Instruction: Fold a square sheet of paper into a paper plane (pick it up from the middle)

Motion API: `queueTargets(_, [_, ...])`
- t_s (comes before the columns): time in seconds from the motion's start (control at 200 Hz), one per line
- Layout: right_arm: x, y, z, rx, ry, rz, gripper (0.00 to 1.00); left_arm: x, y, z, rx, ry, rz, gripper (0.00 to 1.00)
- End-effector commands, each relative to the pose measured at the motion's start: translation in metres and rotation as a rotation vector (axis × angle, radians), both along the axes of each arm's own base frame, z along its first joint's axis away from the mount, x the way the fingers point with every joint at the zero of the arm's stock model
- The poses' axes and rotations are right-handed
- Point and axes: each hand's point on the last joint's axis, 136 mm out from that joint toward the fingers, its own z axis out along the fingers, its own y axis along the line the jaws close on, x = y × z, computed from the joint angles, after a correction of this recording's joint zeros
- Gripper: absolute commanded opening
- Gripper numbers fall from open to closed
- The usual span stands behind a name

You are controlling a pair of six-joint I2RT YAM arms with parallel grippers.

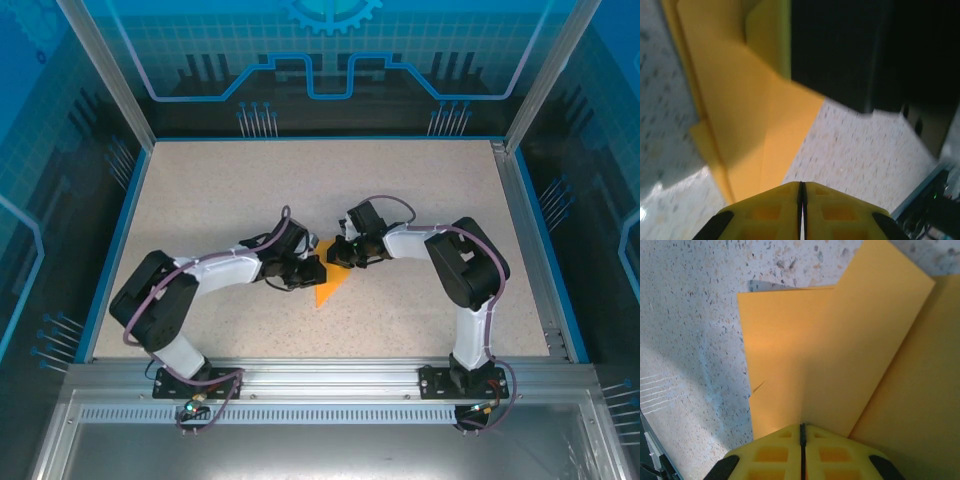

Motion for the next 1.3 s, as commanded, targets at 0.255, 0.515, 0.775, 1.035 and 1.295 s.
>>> queueTargets(0.255, [-0.006,-0.015,-0.020,-0.070,0.067,-0.005,0.10,0.007,0.007,-0.046,0.074,0.065,0.069,0.07])
queueTargets(0.515, [0.011,-0.005,0.029,0.010,-0.053,0.055,0.11,-0.014,0.028,-0.068,0.133,0.083,0.063,0.00])
queueTargets(0.775, [0.009,0.003,0.018,0.048,-0.027,0.067,0.06,-0.014,0.025,-0.066,0.115,0.074,0.051,0.00])
queueTargets(1.035, [0.007,0.001,-0.006,-0.031,0.011,0.062,0.05,-0.014,0.026,-0.066,0.122,0.074,0.052,0.00])
queueTargets(1.295, [0.026,-0.020,-0.023,-0.086,0.009,-0.005,0.05,-0.016,0.026,-0.070,0.124,0.081,0.042,0.00])
